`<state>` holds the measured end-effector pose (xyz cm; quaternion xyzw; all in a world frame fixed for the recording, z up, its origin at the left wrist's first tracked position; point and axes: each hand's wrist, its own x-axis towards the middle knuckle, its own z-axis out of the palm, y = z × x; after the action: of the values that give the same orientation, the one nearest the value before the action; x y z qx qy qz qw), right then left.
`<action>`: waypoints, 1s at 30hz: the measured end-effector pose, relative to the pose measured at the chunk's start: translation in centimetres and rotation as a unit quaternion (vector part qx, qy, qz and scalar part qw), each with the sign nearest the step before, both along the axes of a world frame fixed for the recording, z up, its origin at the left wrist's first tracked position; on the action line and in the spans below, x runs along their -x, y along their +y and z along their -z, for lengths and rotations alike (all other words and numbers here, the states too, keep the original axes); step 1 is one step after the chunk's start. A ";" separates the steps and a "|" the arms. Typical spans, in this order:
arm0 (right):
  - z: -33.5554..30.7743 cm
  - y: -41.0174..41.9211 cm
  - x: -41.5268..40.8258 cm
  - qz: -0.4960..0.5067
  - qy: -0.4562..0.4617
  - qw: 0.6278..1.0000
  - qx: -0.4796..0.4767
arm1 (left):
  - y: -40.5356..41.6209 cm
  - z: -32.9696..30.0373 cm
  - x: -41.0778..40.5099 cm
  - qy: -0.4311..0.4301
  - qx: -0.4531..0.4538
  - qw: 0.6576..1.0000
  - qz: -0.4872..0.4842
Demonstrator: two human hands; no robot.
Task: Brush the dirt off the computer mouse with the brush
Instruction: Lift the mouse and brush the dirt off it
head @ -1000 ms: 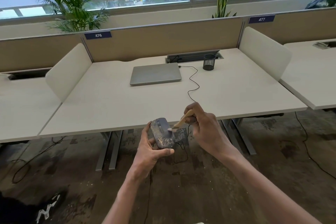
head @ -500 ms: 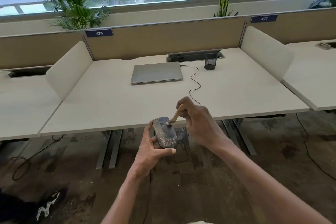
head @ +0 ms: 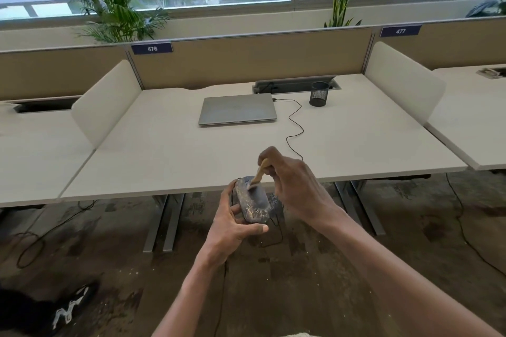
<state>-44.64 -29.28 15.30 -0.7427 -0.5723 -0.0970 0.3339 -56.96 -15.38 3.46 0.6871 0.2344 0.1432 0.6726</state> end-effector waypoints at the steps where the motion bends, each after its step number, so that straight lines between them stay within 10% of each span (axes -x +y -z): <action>1: 0.2 -0.3 0.2 -0.002 -0.002 1.000 0.011 | -0.1 -0.1 0.1 -0.001 0.003 1.000 0.002; 30: 0.0 -1.9 0.6 0.017 0.006 1.000 0.018 | -0.6 -0.5 0.2 -0.007 0.005 1.000 0.010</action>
<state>-45.20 -31.18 15.29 -0.7586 -0.5598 -0.0877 0.3218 -57.13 -16.01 3.95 0.6851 0.2236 0.1406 0.6789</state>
